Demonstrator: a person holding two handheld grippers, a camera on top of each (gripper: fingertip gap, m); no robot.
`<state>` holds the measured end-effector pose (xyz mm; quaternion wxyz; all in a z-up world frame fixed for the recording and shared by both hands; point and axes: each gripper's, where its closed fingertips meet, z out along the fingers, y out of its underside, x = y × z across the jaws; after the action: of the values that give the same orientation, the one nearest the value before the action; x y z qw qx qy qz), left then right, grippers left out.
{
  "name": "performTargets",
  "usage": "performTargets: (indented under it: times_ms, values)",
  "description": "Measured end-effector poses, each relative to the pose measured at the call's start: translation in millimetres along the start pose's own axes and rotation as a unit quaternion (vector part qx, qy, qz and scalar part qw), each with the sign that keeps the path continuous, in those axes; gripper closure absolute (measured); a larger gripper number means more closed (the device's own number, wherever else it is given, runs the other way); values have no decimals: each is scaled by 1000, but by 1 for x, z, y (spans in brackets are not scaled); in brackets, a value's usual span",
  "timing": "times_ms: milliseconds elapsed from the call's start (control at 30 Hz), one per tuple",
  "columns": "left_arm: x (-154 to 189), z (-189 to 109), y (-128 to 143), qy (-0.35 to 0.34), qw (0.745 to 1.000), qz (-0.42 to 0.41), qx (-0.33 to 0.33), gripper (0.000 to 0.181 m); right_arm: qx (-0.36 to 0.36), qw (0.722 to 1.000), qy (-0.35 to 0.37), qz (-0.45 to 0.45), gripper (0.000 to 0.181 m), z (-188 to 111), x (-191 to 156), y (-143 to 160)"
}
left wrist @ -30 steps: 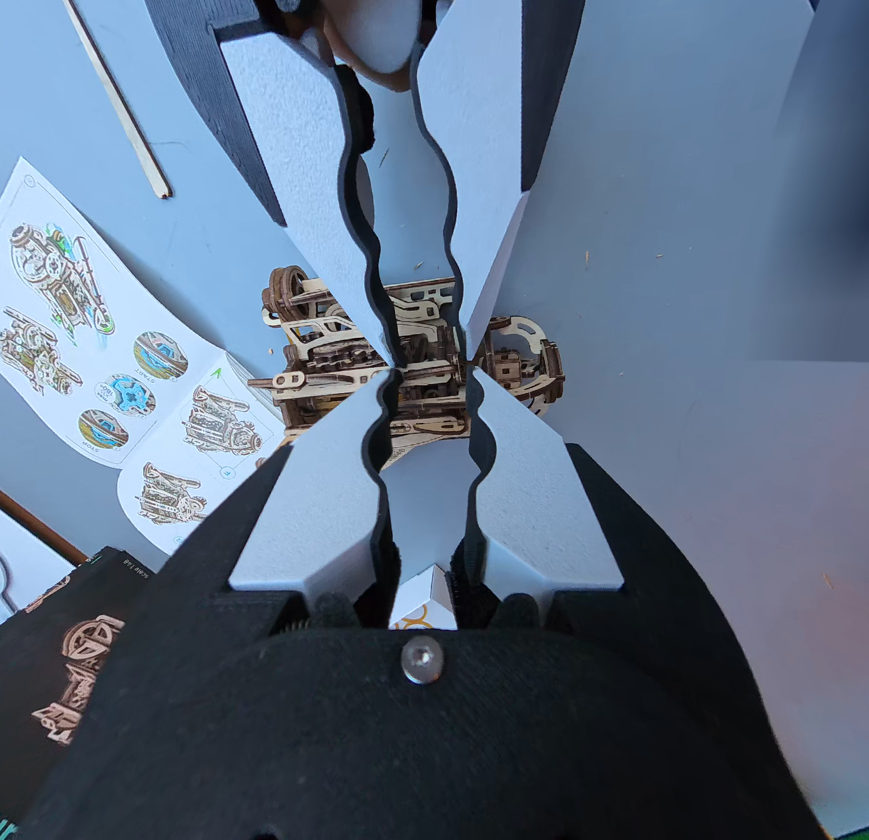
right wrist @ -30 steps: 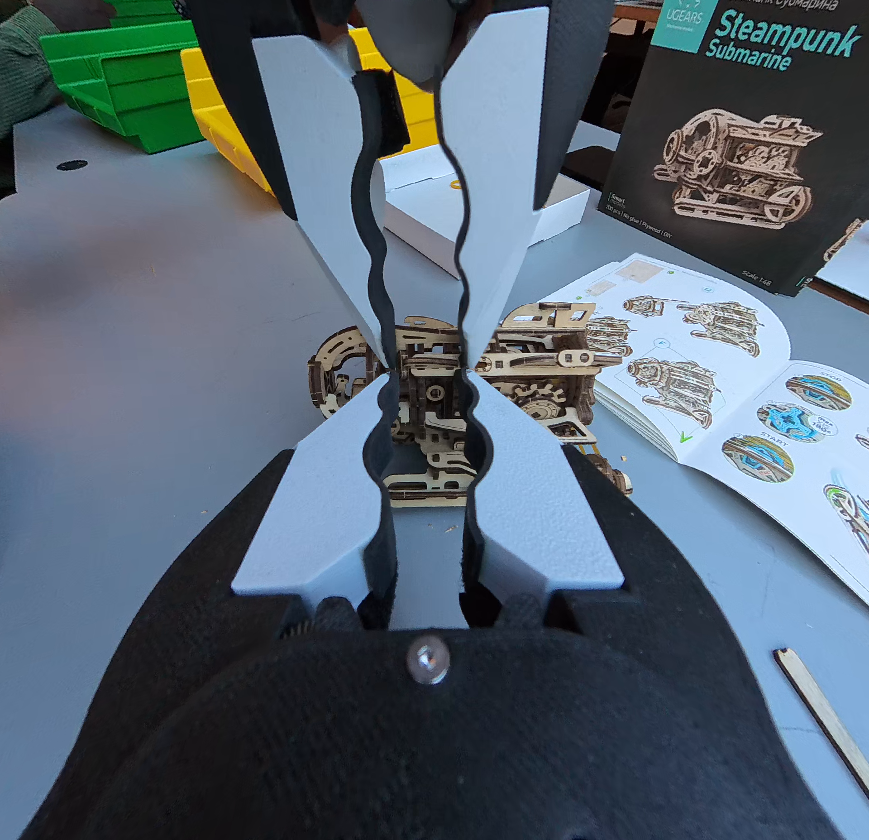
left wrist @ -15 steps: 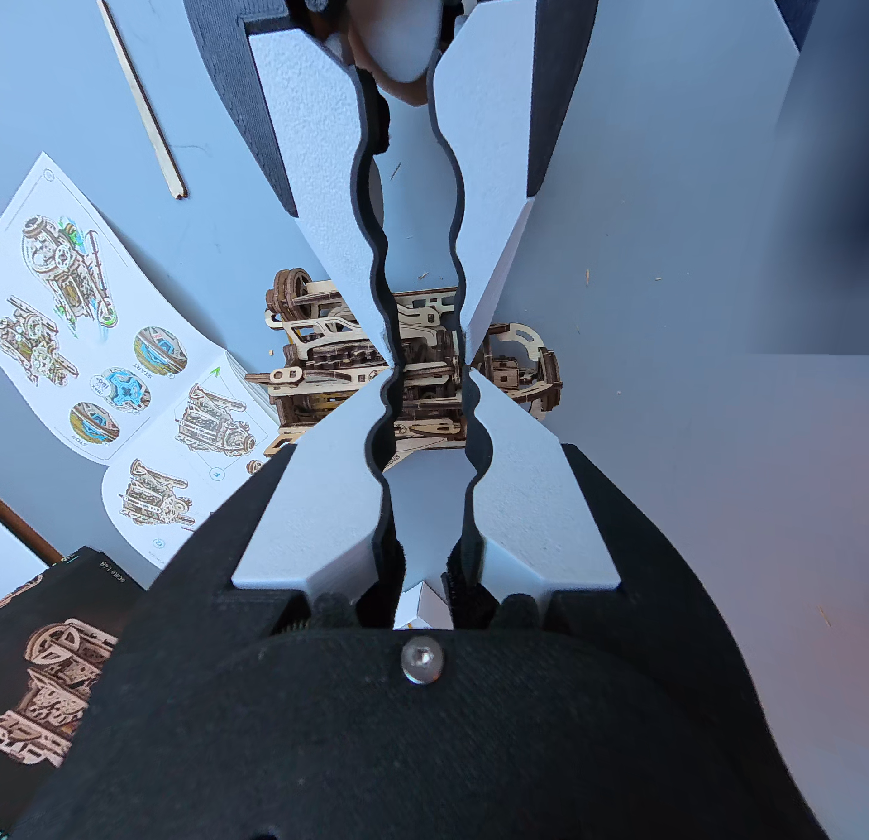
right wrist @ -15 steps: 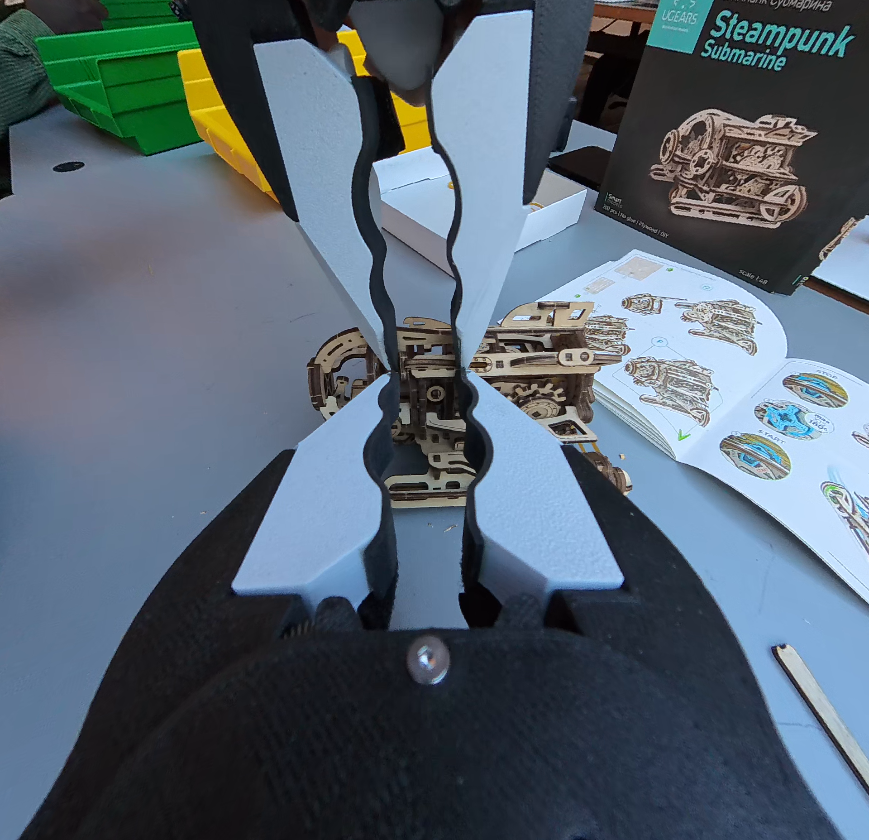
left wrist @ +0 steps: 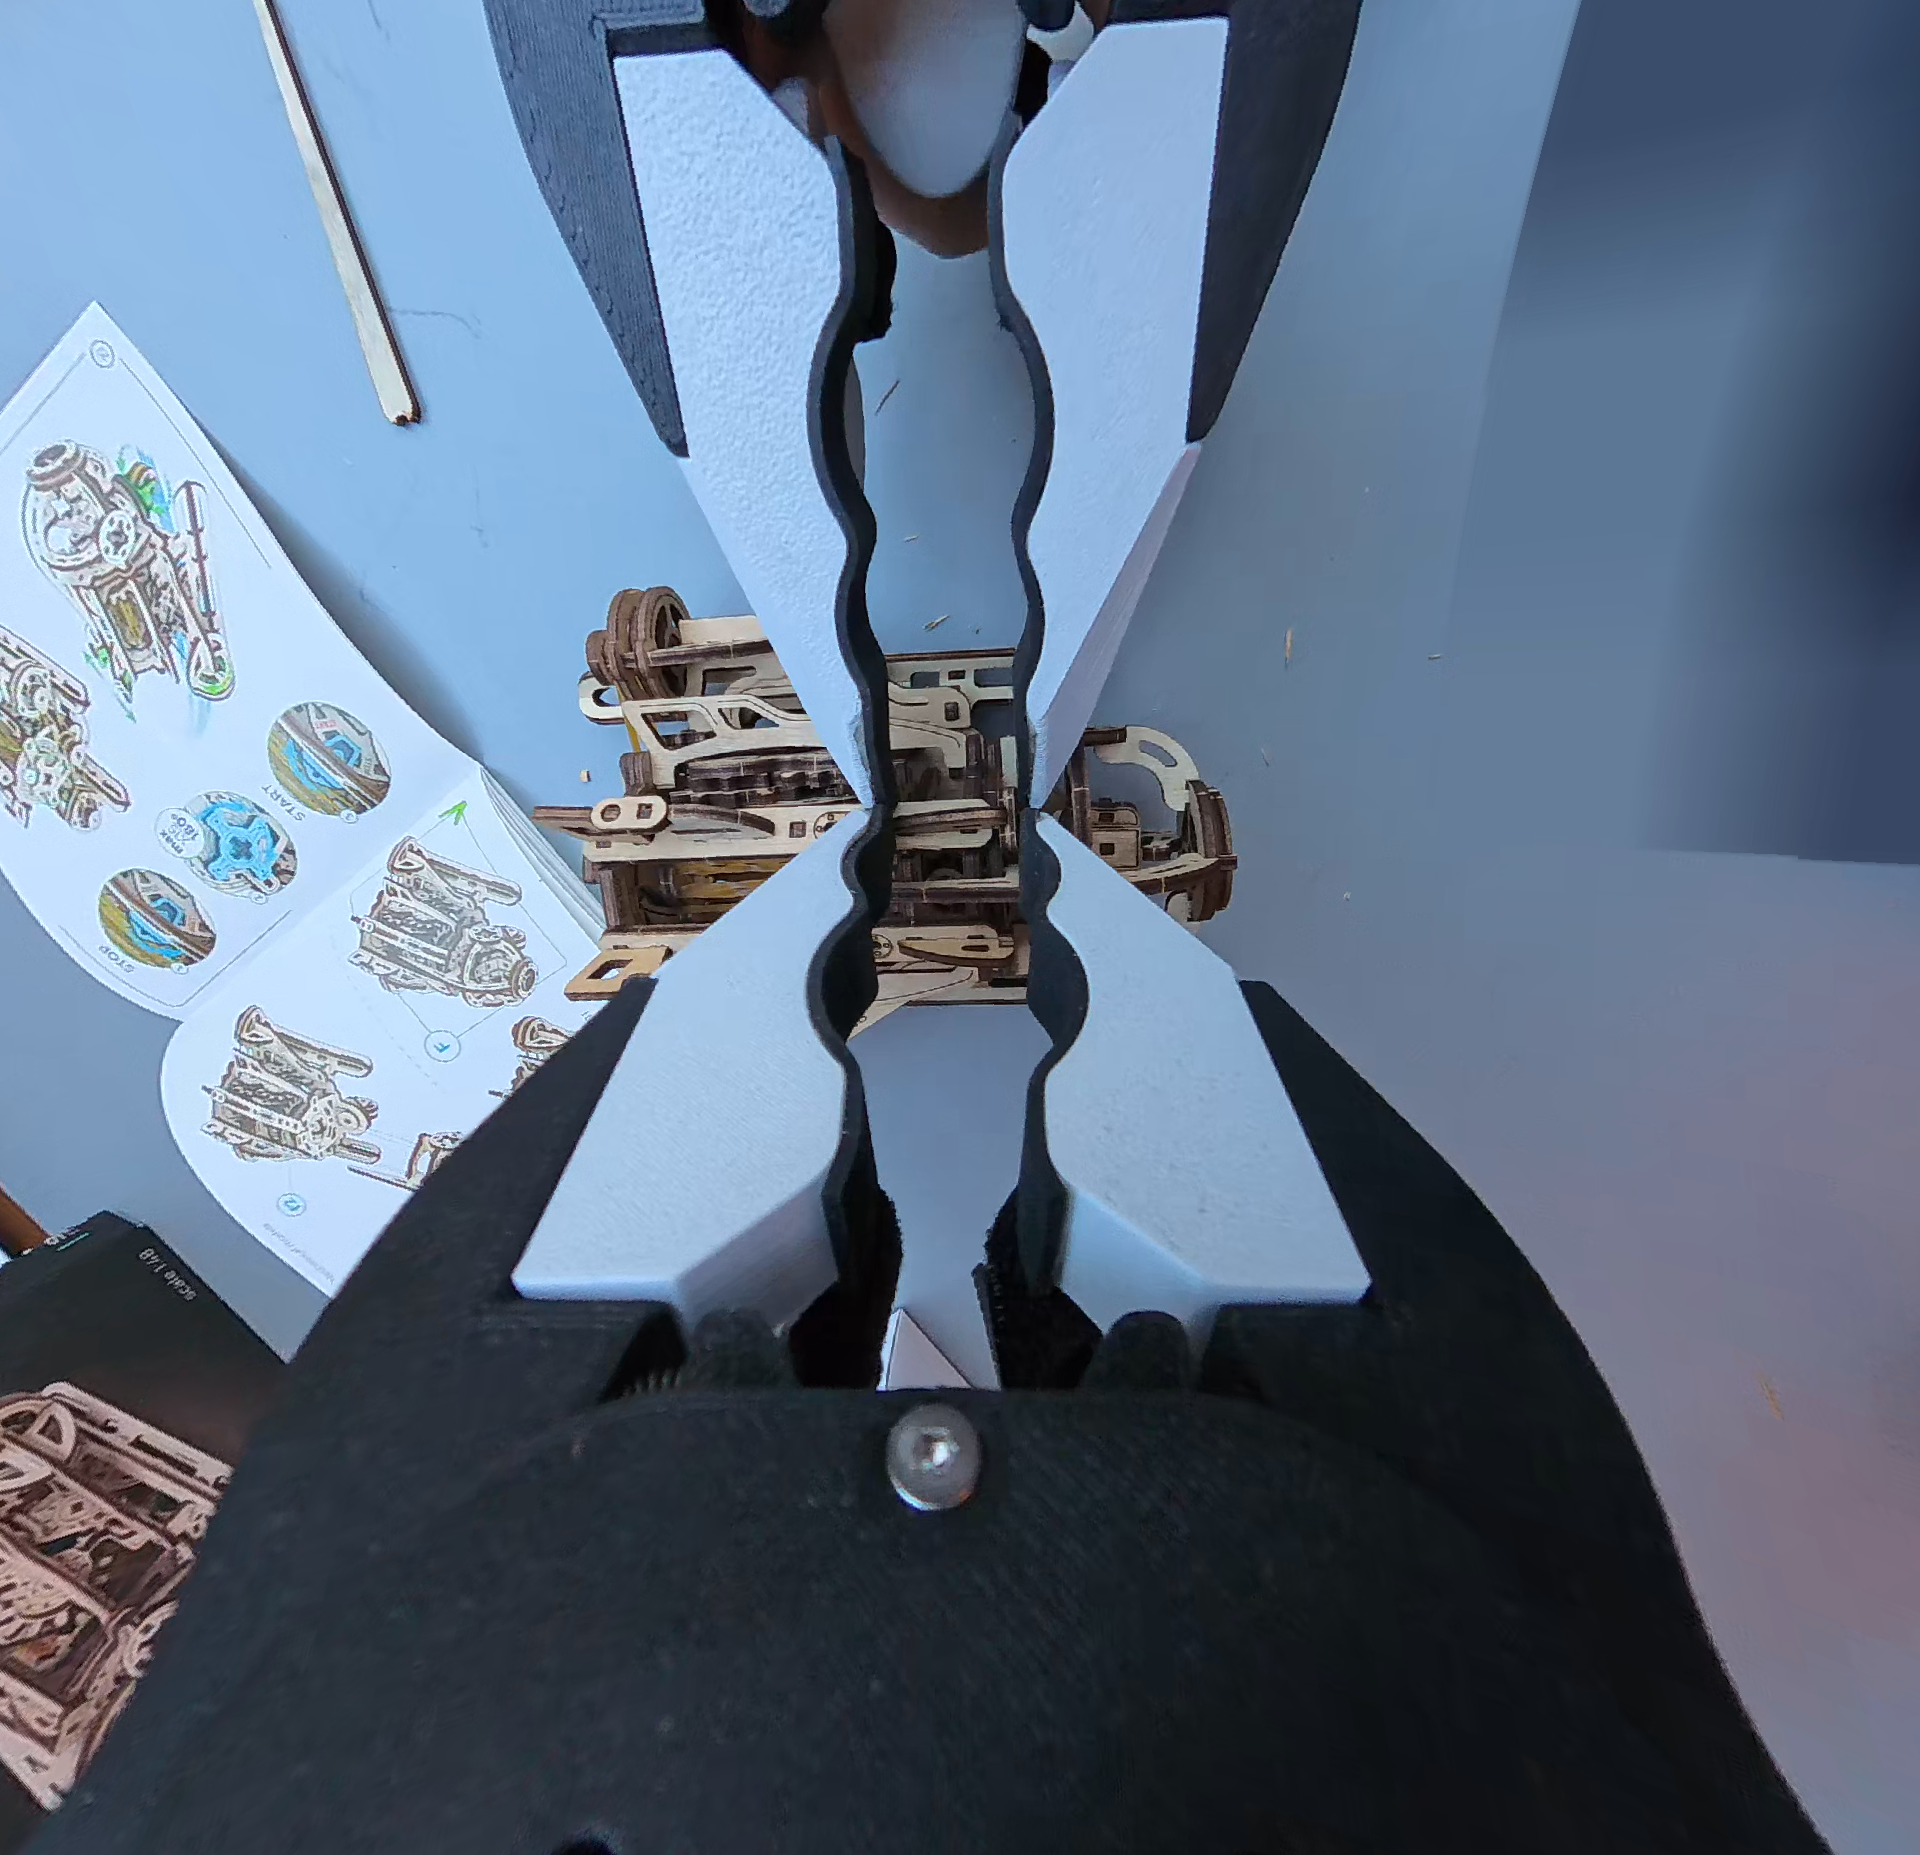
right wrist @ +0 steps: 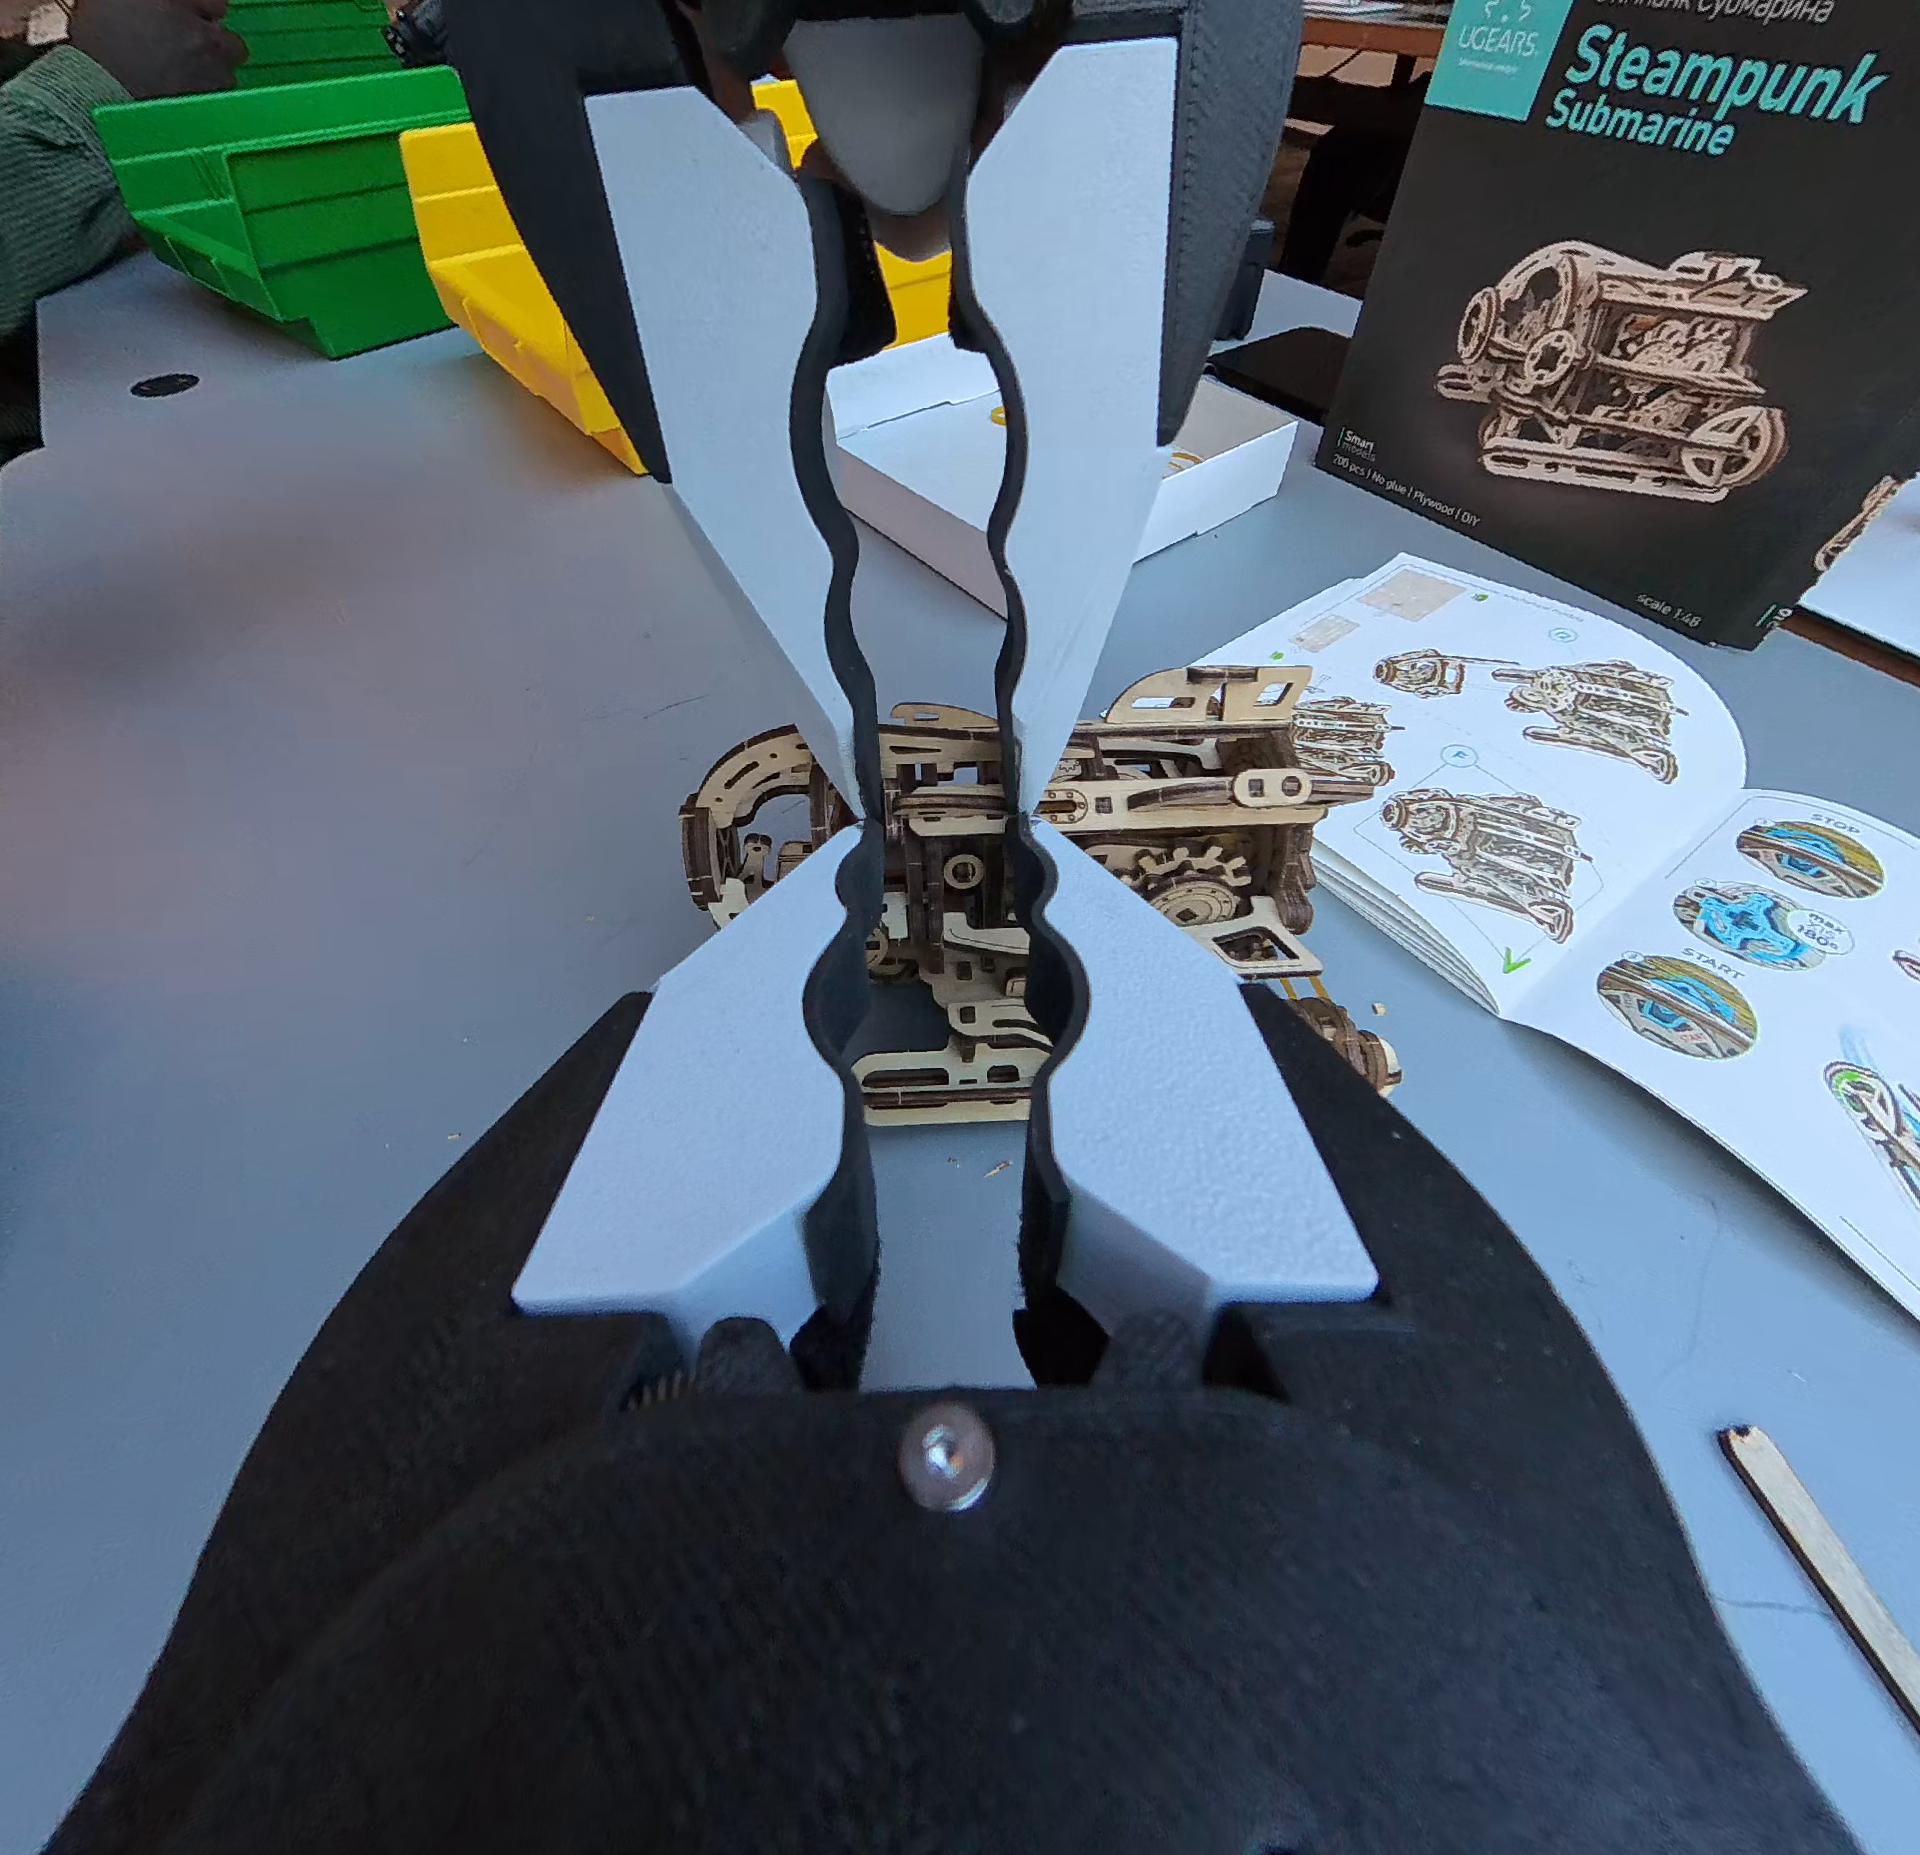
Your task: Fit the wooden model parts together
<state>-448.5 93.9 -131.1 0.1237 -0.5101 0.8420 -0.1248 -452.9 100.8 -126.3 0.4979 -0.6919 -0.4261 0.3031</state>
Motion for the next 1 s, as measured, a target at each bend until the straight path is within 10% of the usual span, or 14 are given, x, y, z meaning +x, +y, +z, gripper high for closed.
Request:
performTargets:
  times_ms: [1000]
  values:
    - [0, -1, 0, 6, 1000, -13, 7, 159, 9, 999, -14, 32, 162, 0, 0, -1]
